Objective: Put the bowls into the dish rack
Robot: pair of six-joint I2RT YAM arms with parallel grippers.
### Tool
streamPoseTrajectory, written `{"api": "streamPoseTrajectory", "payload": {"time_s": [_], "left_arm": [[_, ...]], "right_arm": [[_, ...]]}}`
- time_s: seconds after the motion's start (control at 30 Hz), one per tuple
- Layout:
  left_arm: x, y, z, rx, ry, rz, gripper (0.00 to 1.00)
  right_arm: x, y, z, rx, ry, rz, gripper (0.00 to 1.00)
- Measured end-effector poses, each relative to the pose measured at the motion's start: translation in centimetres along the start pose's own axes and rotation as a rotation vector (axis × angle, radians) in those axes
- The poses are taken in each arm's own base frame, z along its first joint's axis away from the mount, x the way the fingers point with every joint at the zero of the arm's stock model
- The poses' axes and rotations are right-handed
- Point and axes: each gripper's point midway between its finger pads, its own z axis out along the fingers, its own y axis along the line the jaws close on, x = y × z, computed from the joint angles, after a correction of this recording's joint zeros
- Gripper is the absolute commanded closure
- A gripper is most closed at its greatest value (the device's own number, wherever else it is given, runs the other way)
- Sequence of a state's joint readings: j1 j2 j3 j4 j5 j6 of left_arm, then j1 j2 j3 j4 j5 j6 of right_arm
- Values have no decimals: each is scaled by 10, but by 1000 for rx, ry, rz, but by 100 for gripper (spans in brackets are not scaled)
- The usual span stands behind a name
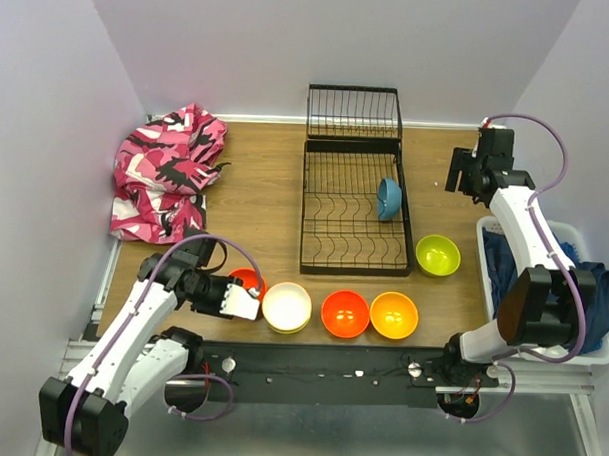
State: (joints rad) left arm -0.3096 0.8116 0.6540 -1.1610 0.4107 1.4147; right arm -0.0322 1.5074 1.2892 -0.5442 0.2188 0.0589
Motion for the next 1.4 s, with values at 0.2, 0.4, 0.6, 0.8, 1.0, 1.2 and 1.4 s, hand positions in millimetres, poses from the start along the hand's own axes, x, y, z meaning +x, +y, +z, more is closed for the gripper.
{"api": "streamPoseTrajectory", "payload": {"time_s": [0.2, 0.4, 0.6, 0.8, 1.0, 1.2, 1.4], "left_arm": [[2, 3, 7, 14, -2, 27, 56], [7, -6, 19, 62, -9, 33, 69], [6, -9, 26, 93, -29, 30, 88], [1, -2, 25, 84, -46, 32, 100], [-2, 2, -4, 84, -7, 12, 100], [-44, 62, -73, -86, -69, 12, 100], [-98, 168, -79, -172, -326, -231, 100]], "right_arm": [[-1, 2, -1, -12, -3, 2, 15], [-3, 2, -4, -17, -12, 4, 15], [-4, 2, -6, -17, -17, 5, 16], [-3, 2, -6, -20, -15, 8, 16], [-2, 2, -6, -20, -13, 8, 16], [-2, 3, -6, -21, -11, 13, 16], [-7, 5, -1, -23, -10, 22, 16]]}}
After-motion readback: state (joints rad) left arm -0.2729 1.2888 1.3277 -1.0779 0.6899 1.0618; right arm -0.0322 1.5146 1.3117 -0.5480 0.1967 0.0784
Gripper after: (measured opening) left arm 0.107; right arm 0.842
